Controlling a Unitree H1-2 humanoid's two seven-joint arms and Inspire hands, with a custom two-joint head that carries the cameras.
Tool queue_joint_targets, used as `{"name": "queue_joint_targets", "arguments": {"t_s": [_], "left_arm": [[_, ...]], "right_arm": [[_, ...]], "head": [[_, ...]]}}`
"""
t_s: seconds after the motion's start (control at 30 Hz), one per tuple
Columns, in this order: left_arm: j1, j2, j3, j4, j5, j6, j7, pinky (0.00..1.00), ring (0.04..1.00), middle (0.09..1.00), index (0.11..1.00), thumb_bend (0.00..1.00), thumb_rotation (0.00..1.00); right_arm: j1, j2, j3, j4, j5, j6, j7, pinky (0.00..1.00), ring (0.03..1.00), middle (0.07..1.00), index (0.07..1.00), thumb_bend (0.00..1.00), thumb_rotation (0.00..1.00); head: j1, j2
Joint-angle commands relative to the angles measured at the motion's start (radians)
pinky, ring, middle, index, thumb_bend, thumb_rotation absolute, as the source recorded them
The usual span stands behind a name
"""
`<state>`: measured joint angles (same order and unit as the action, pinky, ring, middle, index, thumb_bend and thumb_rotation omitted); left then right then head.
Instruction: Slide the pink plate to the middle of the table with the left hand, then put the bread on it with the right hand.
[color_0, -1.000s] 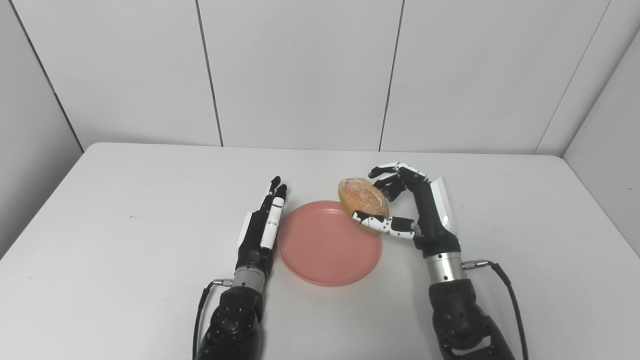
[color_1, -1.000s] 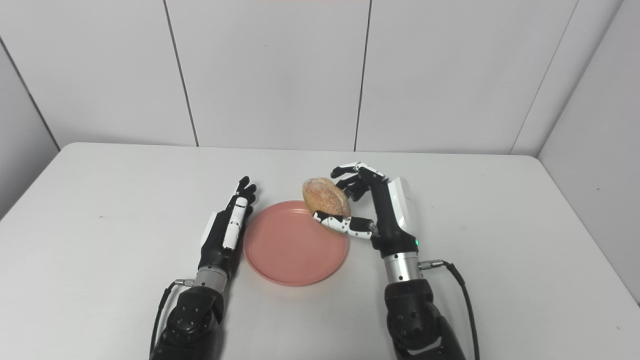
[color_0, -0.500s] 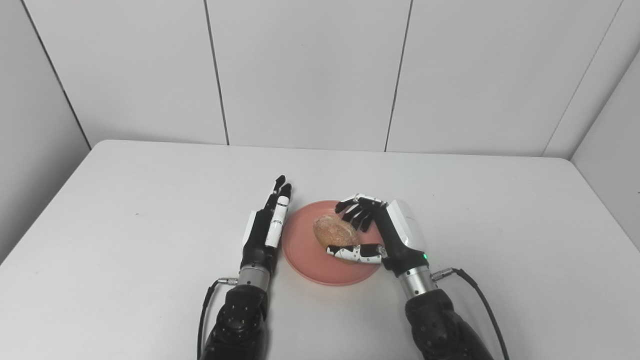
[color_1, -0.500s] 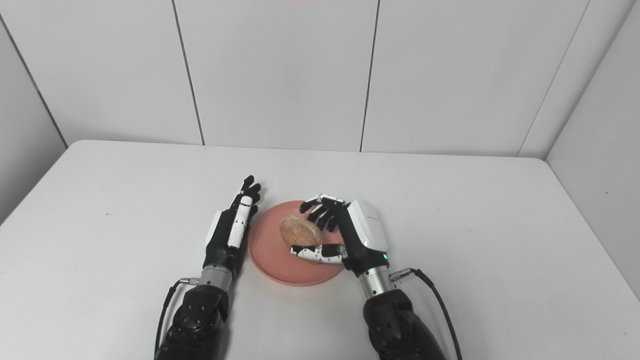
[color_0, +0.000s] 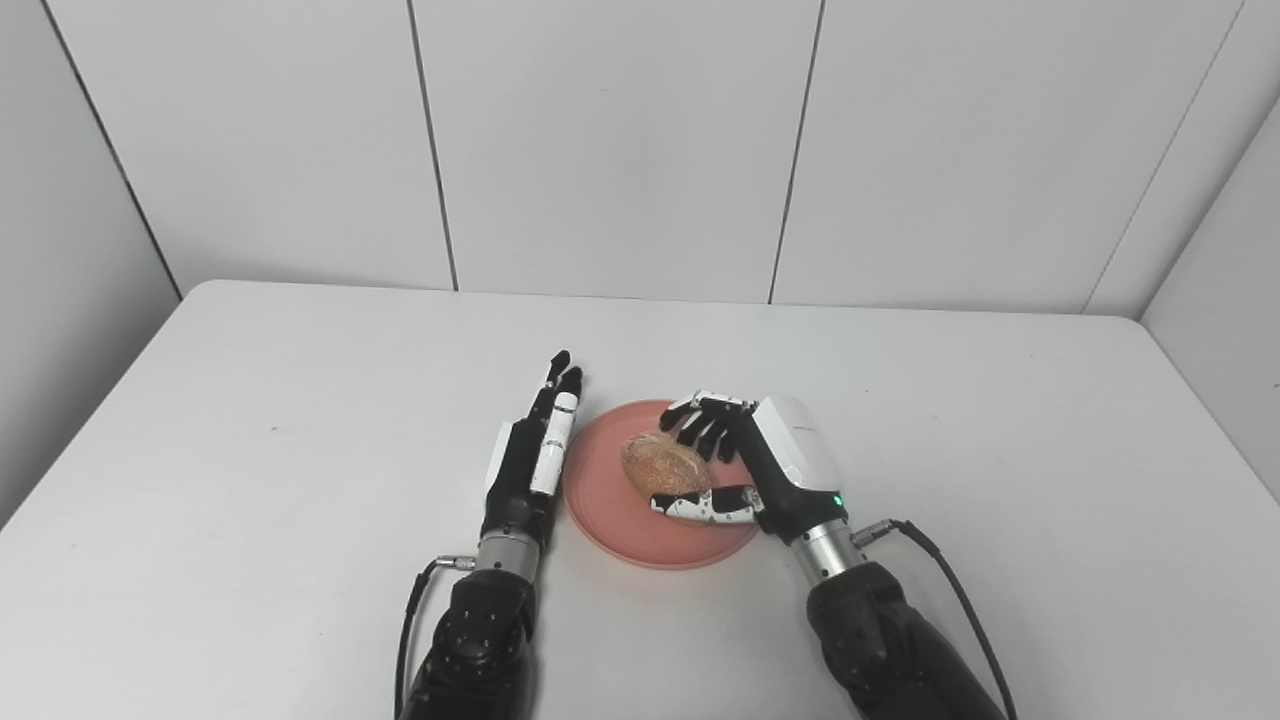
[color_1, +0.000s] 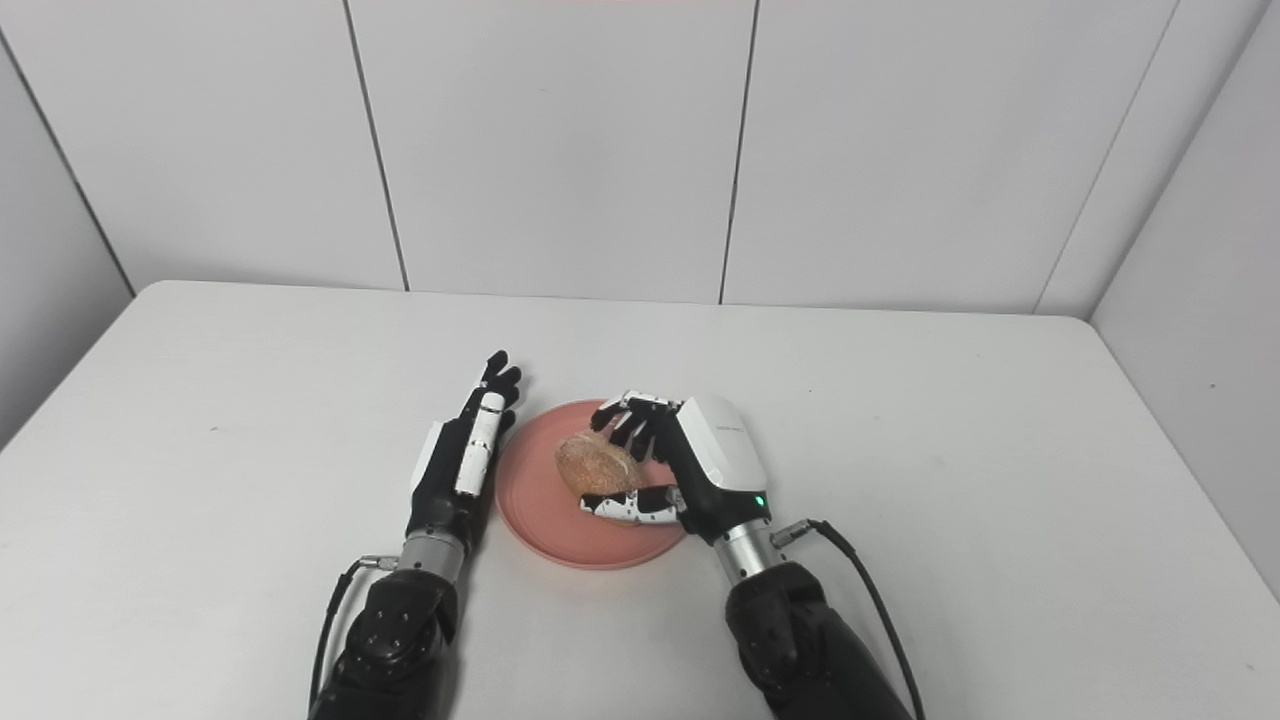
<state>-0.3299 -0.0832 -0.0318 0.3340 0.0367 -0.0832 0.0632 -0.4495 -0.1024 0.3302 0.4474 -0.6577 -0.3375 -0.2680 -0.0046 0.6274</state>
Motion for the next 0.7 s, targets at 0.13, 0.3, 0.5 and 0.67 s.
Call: {"name": "queue_joint_targets", "arguments": {"t_s": [0.13,0.3,0.5,0.67], "left_arm": [[-0.019,0.001,0.000,0.000,-0.006,-0.037,-0.007,0.97,0.969,0.958,0.948,0.44,1.00],[-0.019,0.001,0.001,-0.003,-0.012,-0.039,-0.008,0.96,0.968,0.959,0.949,0.44,1.00],[-0.019,0.004,-0.002,-0.004,-0.011,-0.040,-0.011,0.97,0.974,0.965,0.957,0.44,1.00],[-0.020,0.005,0.001,0.000,-0.017,-0.043,-0.013,0.98,0.978,0.967,0.959,0.44,1.00]], "right_arm": [[-0.022,-0.022,0.003,-0.053,0.000,-0.047,-0.001,0.55,0.629,0.685,0.623,0.53,0.31],[-0.005,-0.039,0.003,-0.100,0.027,-0.043,0.047,0.59,0.669,0.724,0.793,0.61,0.61],[0.007,-0.056,0.002,-0.144,0.043,-0.034,0.097,0.66,0.734,0.788,0.835,0.65,0.76],[0.018,-0.063,-0.010,-0.161,0.056,-0.047,0.100,0.69,0.774,0.829,0.856,0.65,0.80]], "head": [[-0.002,0.001],[-0.011,0.003],[-0.011,0.004],[-0.011,0.004]]}}
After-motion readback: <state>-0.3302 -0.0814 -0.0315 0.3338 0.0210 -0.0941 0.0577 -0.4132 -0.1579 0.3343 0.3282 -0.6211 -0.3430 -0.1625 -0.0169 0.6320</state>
